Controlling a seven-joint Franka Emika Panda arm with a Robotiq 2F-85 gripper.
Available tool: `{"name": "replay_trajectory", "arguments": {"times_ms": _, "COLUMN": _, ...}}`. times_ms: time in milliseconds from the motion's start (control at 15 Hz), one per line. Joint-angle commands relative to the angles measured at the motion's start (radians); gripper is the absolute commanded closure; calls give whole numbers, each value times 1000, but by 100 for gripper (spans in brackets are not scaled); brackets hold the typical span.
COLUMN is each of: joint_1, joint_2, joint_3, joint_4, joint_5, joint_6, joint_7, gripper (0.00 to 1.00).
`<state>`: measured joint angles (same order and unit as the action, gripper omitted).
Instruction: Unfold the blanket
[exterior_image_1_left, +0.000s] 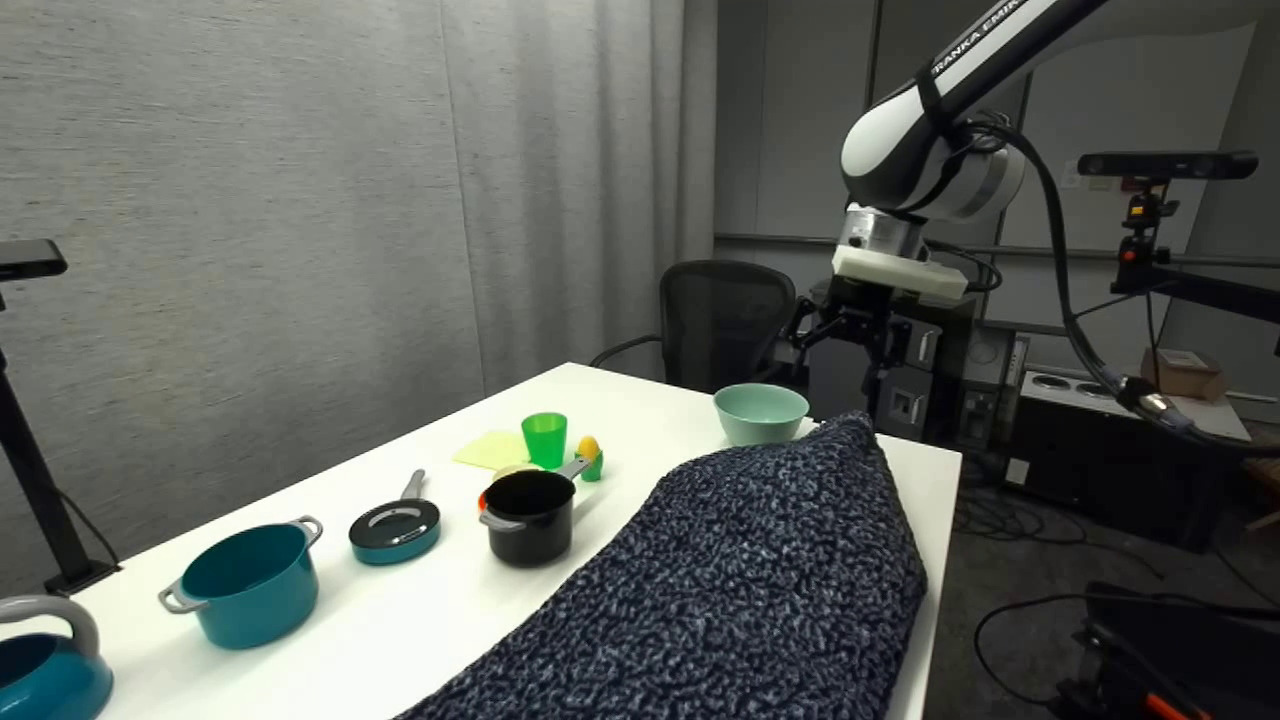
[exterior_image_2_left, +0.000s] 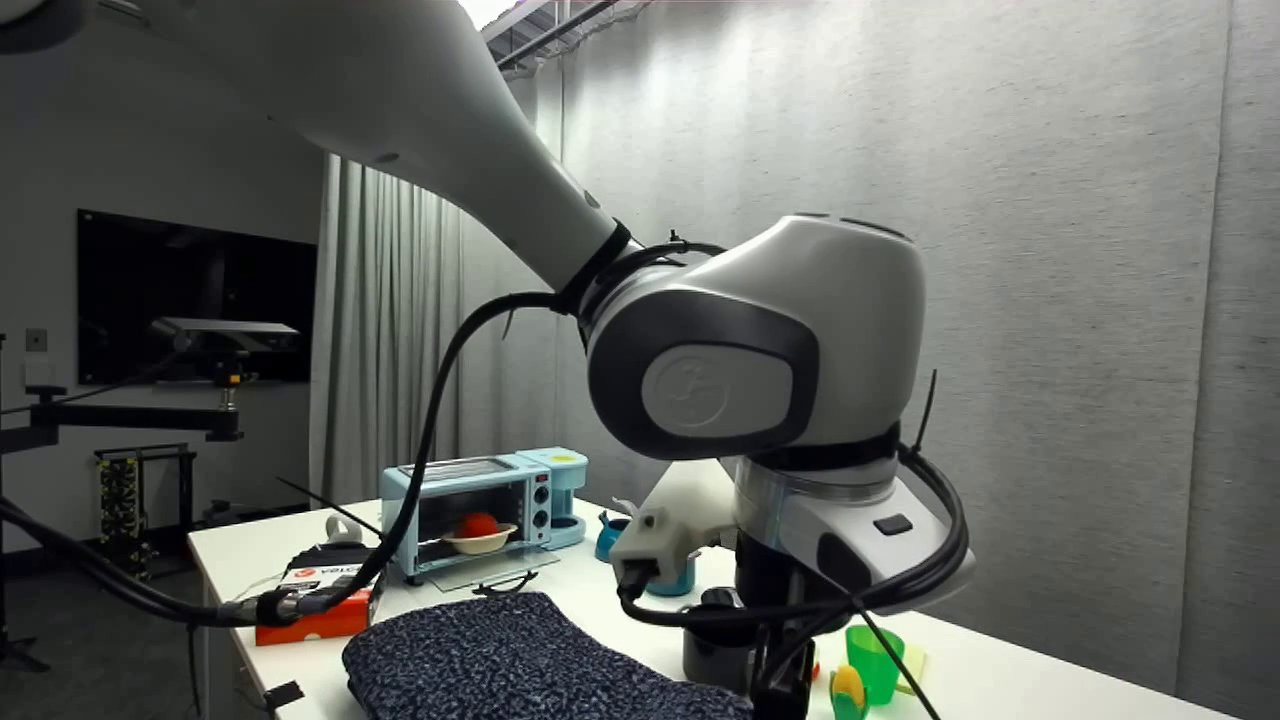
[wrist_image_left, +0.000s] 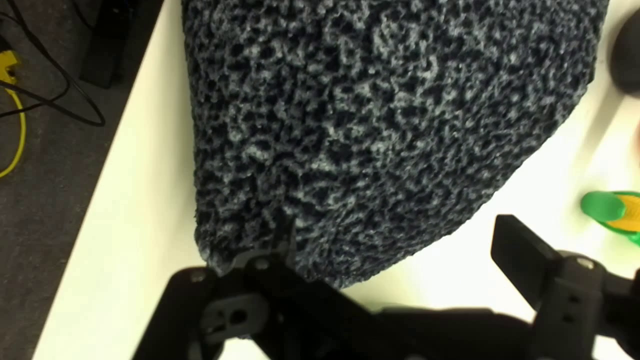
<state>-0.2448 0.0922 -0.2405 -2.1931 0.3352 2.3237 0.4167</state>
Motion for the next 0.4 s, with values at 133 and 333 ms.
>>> {"name": "replay_trajectory", "arguments": {"times_ms": 133, "joint_1": 24, "joint_2": -87, "joint_3": 25, "joint_4": -21, "joint_5": -34, "joint_6": -47, "joint_7": -103, "gripper": 0}}
{"name": "replay_trajectory", "arguments": {"times_ms": 333, "joint_1": 26, "joint_2": -62, "joint_3": 28, "joint_4": -4, "joint_5": -25, "joint_6": -27, "joint_7": -79, "gripper": 0}}
